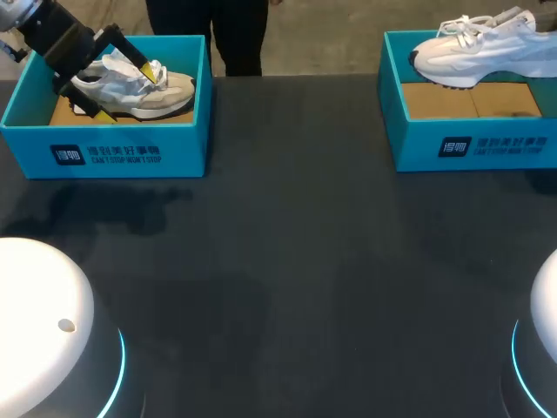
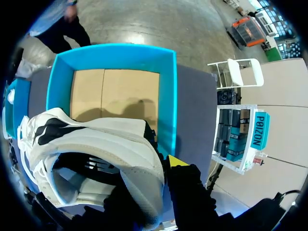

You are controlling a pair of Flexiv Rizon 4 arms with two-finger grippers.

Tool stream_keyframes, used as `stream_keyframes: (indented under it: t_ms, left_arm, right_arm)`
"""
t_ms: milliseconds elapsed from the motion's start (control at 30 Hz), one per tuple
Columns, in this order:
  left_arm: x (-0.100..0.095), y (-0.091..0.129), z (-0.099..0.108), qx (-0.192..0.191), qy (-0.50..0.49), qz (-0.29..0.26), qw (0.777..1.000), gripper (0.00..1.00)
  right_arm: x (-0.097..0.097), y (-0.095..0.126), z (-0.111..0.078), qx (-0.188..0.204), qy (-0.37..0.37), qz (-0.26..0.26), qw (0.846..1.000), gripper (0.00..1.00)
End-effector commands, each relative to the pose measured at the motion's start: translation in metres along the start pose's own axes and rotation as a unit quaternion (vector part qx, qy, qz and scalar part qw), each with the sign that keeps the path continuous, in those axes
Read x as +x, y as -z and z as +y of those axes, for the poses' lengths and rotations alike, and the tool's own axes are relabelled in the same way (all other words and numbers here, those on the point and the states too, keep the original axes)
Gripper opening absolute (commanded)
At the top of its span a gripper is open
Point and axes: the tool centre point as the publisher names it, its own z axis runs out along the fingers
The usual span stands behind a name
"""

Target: Take the shoe out of the shoebox, open the shoe tongue, remove and reinsert the insole, then place the shoe into the shoebox

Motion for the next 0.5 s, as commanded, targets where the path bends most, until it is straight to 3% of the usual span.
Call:
stream_keyframes:
  t_ms: [33,500]
  left_arm:
    - [0.0,0.001,0.0,0.0,0.0,0.002,1.0,1.0]
    - [0.0,0.001,0.0,0.0,0.0,0.002,1.0,1.0]
  right_arm:
    - [-0.006,-0.008,0.005,-0.001,-0.009,0.012,1.0,0.0]
    - [-0.008,-0.048,0.025,-0.018,-0.034,-0.008,0.999,0.0]
